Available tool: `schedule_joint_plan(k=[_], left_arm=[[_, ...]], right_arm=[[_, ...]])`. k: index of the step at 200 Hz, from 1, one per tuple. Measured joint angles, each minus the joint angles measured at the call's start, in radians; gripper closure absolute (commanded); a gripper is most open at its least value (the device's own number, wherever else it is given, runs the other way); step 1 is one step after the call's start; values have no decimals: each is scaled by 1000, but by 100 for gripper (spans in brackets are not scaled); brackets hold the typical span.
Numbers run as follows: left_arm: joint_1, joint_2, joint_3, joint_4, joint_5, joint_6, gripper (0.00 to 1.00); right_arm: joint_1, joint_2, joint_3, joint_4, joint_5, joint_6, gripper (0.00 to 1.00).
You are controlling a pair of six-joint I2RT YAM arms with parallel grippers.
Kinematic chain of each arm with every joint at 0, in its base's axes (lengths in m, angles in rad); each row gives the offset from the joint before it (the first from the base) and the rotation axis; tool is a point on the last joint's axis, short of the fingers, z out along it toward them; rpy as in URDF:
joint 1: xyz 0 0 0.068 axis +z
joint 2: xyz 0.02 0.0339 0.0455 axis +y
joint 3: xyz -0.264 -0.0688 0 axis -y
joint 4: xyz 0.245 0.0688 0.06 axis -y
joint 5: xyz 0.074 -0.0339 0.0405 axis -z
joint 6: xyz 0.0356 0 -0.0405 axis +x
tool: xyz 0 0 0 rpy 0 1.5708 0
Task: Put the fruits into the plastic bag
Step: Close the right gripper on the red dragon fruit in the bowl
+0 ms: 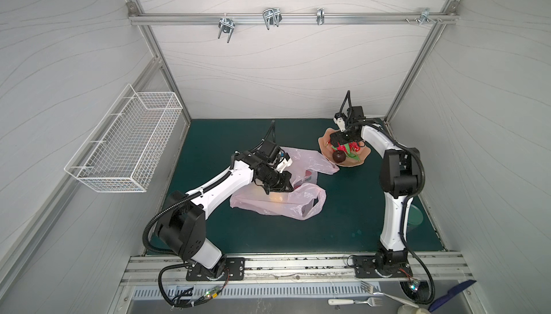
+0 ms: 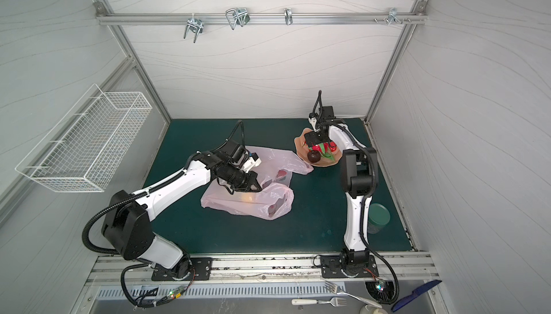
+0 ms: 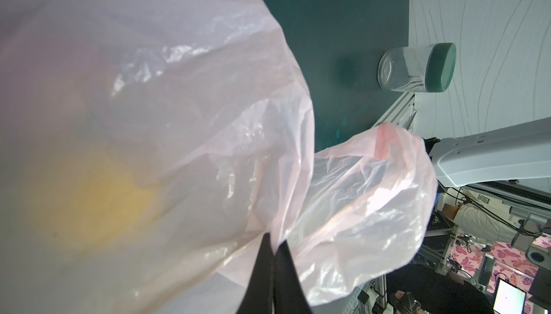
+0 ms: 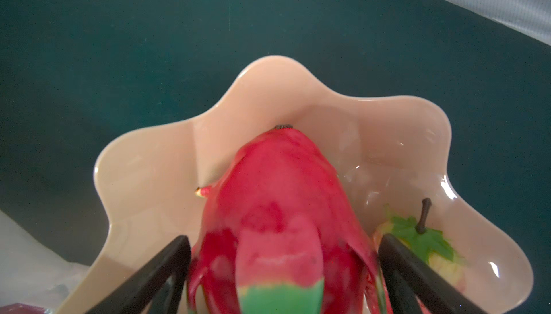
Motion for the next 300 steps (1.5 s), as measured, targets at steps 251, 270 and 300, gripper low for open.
schedule_joint_plan(k=[251,270,300], left_arm=[[0,0,0,0,0,0,100],[0,0,0,1,0,0,100],[0,0,0,4,0,0,100]], right_arm=[[-40,-98,-184,31,-25,-75,1],[-45,-98,-177,-3,-25,-84,1],[-46,-100,-171,-26,-25,-102,1]])
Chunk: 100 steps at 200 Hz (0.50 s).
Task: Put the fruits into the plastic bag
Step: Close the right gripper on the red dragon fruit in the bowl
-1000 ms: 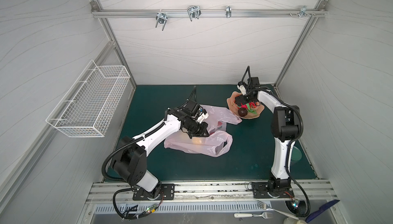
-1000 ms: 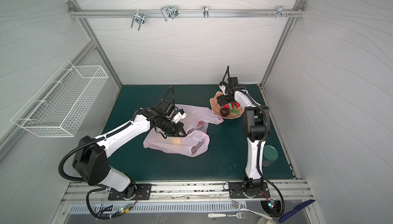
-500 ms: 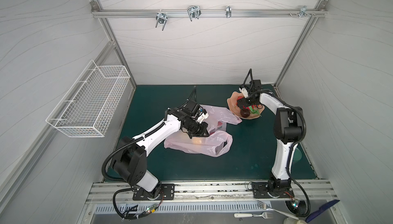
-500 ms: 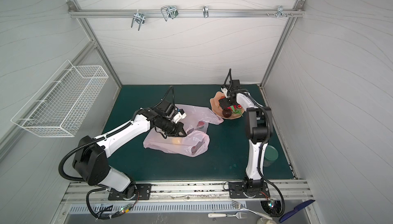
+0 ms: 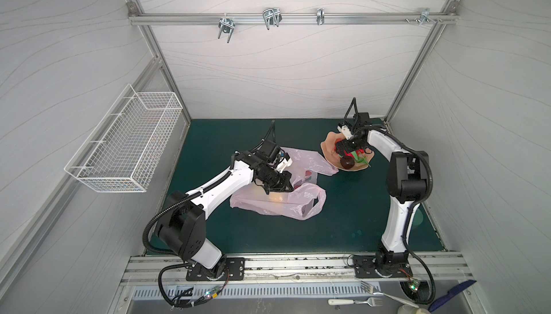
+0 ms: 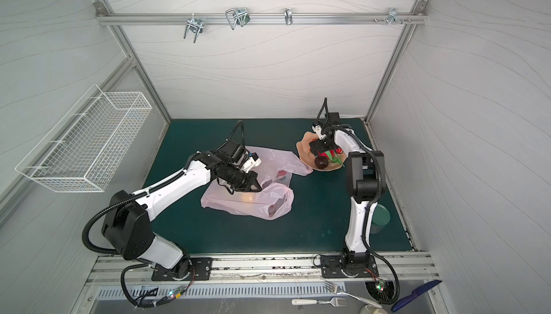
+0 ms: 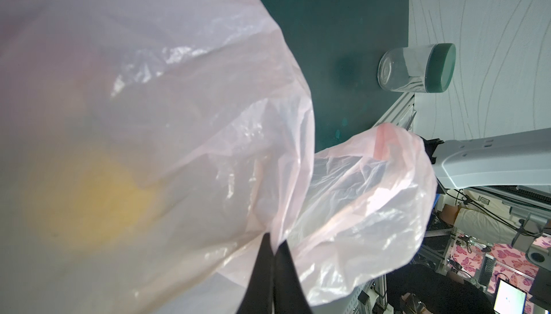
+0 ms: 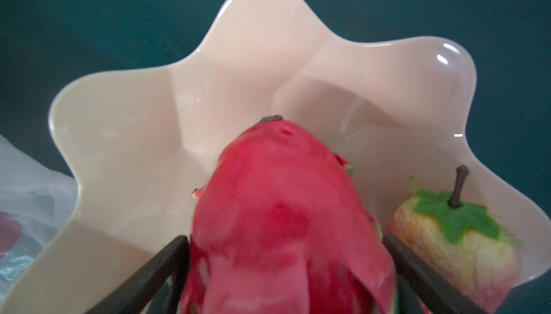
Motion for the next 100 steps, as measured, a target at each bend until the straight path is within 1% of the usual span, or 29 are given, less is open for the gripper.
schedule_joint_plan(k=[68,100], left_arm=[[0,0,0,6,0,0,100],[-3,0,0,10,0,0,100]], right_arm=[[-11,0,43,-127,1,-55,1],[-14,0,46,-150,1,-72,1]])
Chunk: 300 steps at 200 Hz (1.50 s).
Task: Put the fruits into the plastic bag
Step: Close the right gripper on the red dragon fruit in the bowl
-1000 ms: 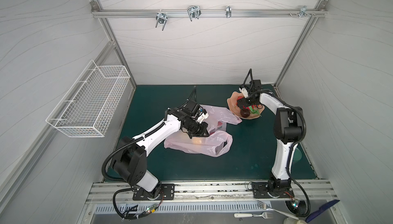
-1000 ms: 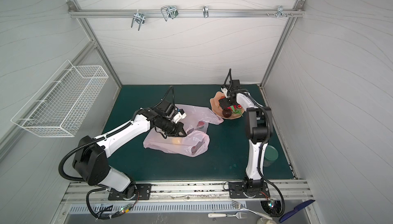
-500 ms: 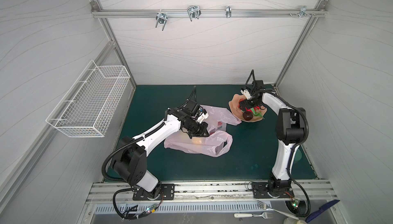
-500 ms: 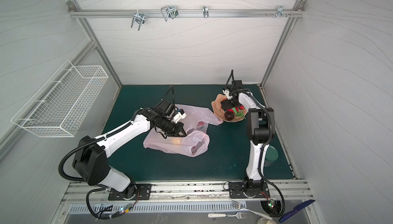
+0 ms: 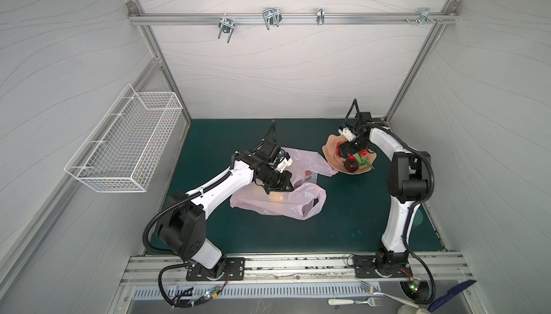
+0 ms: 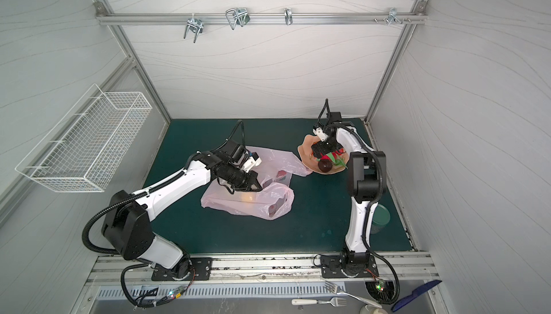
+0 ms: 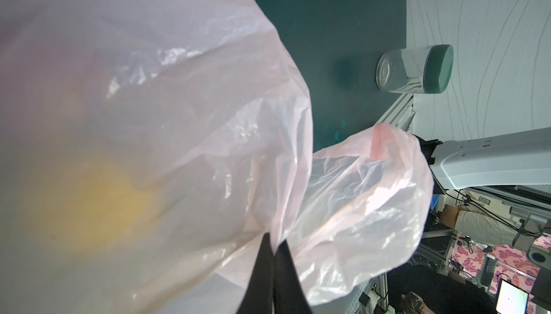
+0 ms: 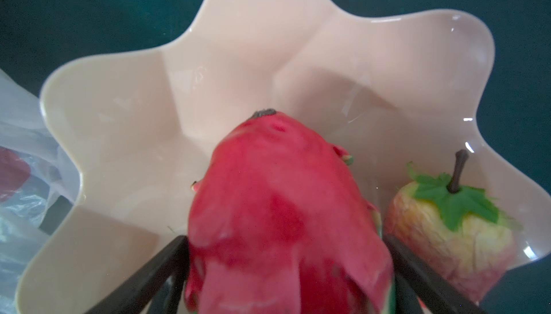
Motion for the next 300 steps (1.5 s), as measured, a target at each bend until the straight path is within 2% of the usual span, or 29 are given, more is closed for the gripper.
schedule_joint_plan(k=[85,130,176,214,233,269,300], left_arm=[[-2,0,0,2,0,0,100],[-2,0,0,2,0,0,100],[-2,0,0,3,0,-1,100],[-2,0,0,3,0,-1,100],[-2,0,0,3,0,-1,100],[-2,0,0,3,0,-1,100],[-2,0,0,3,0,-1,100]], right_arm=[[2,8,-18,29,20,0,1],[21,-3,-66,93,68,0,3],[32,-35,-128,169,120,0,16],[34,-58,-163,221,124,11,31],[34,-66,-175,237,124,30,35],[23,-100,-216,266,85,78,49],[5,-132,-238,272,31,134,53]])
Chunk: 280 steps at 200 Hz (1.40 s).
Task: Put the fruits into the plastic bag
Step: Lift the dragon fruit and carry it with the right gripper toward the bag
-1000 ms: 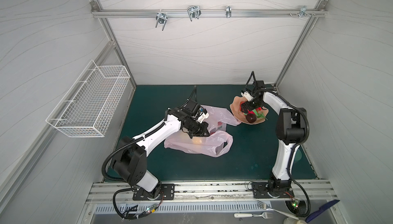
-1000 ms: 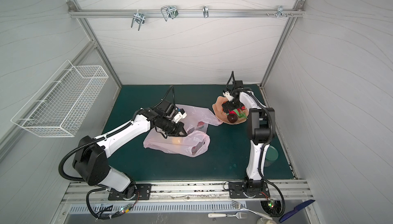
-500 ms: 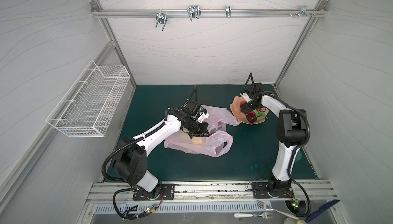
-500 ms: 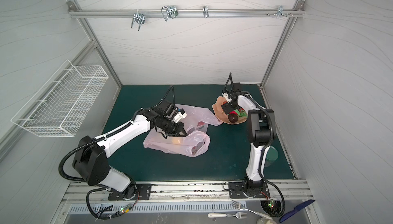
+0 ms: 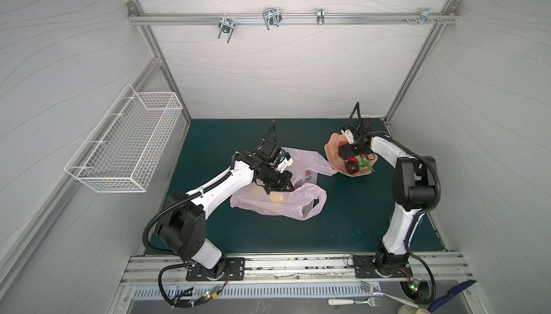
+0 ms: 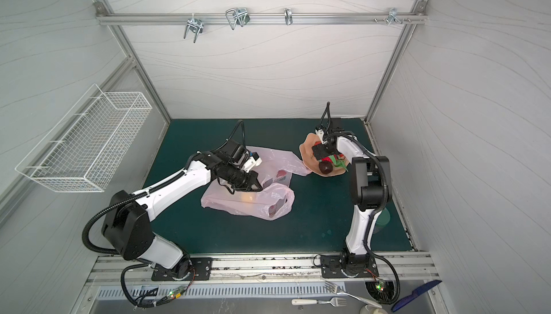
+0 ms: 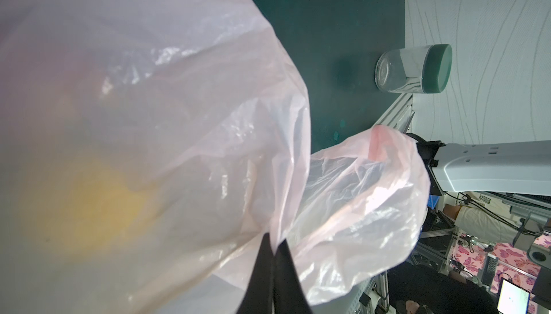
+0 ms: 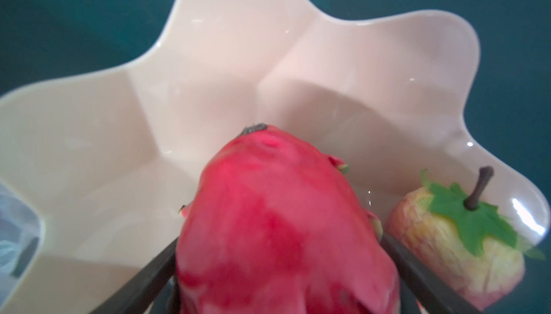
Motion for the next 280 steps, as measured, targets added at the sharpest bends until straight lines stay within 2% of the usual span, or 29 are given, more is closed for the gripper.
schedule_joint_plan(k=[89,140,210,238,280], left_arm=[[0,0,3,-2,0,1,100],[0,-13,73,-11,-2,9,100],[0,-57,100,-29,-5,23,100],[0,-58,100,-30,-11,26,100],[0,-69,100,-35,-21,31,100]], right_arm=[[-45,-60,2,37,-101,88,57],[-74,-93,42,36,-148,135,58],[-103,-274,99,51,-300,260,62],[-103,-353,33,75,-394,323,62],[-96,-506,-179,70,-550,411,63]])
